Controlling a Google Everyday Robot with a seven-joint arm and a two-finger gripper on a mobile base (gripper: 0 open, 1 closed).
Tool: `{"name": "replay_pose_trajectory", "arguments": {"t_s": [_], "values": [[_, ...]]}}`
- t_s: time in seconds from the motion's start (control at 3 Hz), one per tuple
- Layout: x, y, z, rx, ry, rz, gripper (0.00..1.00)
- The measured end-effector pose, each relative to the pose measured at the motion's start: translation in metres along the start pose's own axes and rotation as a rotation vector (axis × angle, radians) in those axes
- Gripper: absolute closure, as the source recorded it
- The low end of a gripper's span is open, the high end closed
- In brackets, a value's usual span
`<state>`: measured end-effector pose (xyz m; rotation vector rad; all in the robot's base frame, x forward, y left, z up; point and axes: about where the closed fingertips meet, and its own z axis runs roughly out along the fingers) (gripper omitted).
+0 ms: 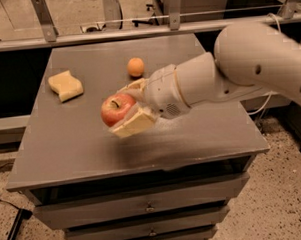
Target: Pick apple
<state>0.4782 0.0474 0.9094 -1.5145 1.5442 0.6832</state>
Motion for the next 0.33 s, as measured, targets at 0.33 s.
{"name": "replay_pose_trajectory", "arguments": {"t_s": [0.33], "values": [[-0.0103,-0.0060,-0.0135,0.026,-0.004,-0.024,1.00]]}}
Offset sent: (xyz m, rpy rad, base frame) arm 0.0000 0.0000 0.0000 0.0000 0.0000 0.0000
